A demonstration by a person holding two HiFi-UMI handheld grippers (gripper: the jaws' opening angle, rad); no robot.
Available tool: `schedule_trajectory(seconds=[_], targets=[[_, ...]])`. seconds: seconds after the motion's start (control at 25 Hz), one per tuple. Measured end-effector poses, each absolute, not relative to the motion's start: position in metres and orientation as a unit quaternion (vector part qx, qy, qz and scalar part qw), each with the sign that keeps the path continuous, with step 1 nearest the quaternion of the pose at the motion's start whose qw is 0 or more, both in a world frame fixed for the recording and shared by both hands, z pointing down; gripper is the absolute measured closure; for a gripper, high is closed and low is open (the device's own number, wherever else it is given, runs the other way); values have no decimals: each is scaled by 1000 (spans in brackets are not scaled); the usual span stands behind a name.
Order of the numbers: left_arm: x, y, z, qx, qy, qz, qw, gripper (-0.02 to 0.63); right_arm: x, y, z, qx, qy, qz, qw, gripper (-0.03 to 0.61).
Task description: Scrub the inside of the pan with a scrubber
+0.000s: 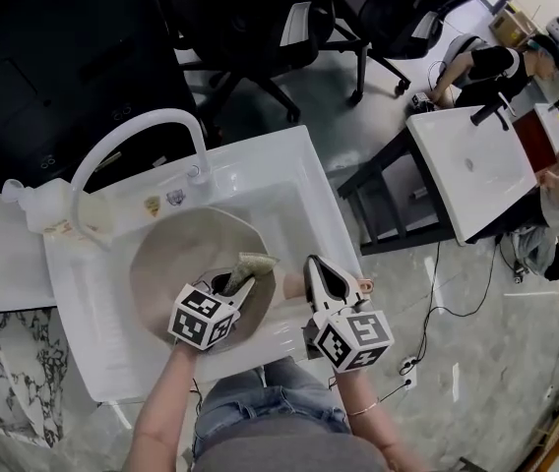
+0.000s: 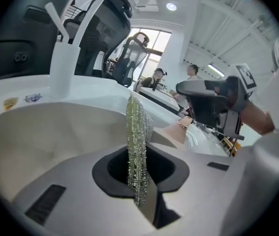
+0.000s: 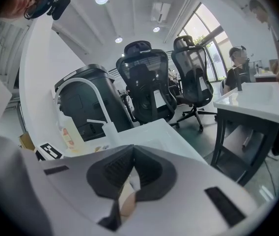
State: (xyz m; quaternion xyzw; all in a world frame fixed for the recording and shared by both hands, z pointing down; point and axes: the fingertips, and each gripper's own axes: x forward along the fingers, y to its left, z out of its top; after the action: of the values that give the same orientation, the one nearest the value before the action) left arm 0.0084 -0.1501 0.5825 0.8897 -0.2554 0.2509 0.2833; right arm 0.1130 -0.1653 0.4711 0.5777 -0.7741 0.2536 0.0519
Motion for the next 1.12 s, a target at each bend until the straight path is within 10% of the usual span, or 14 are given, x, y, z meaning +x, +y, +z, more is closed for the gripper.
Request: schedule_trajectory(seconds=[1.12], targets=[[-70, -258, 622, 799, -476, 278, 240, 548, 98, -185, 481, 555, -786, 264, 73, 568]])
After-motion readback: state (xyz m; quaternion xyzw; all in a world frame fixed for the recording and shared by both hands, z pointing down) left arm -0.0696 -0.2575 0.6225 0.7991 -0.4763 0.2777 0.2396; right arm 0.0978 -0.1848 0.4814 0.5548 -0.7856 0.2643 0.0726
